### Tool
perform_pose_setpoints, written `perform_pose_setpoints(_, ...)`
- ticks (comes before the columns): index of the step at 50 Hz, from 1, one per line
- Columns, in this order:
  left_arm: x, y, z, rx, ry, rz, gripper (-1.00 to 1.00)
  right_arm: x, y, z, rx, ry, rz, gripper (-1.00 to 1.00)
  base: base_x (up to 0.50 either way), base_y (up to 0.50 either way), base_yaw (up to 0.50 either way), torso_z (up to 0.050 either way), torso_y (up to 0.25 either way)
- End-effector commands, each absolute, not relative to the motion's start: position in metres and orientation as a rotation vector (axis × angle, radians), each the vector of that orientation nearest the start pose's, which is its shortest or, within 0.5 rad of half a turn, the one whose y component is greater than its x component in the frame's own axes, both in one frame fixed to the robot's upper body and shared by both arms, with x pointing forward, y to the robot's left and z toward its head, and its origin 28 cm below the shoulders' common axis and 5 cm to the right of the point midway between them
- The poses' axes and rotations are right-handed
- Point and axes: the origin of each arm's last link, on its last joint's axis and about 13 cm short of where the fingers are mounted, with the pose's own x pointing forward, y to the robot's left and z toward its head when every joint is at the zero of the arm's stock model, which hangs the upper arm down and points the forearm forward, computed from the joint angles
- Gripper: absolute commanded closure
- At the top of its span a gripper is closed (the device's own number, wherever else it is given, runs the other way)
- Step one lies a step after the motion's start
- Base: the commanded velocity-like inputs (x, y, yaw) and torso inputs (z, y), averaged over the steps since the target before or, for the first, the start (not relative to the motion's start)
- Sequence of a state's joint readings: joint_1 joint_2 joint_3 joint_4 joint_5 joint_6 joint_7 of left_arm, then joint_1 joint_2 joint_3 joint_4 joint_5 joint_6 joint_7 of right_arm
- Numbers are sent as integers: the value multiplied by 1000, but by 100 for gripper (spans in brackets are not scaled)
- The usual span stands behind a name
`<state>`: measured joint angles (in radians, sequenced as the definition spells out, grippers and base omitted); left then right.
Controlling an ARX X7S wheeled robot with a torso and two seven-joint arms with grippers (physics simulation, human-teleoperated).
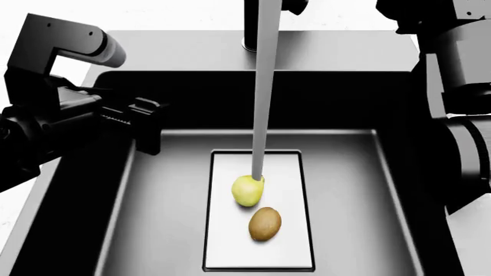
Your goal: Pick up the fruits and vegetables and place them in the sink. Turn on the sink faucet to wash them. Then turn the sink off and put them in the tray.
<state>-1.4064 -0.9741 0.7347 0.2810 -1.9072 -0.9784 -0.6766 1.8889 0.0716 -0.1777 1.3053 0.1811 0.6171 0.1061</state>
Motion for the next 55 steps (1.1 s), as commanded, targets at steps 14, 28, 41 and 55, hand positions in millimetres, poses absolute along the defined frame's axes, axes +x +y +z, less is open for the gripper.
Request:
perform_pose_setpoints(14,233,272,313,90,308,-359,-100,413,-105,394,1,21,-35,-100,0,0,0,0,0)
perform_pose_setpoints(28,234,274,313,85,308,-355,-100,412,-96,399,-70,8,65,-100,0,0,0,0,0)
perform_pose_setpoints(41,234,275,314,82,309,-354,-100,411,-90,402,-97,5,92,-100,0,0,0,0,0)
perform_pose_setpoints(55,234,273,313,84,311,-359,-100,407,-89,411,-106,8,76,-100,0,0,0,0,0)
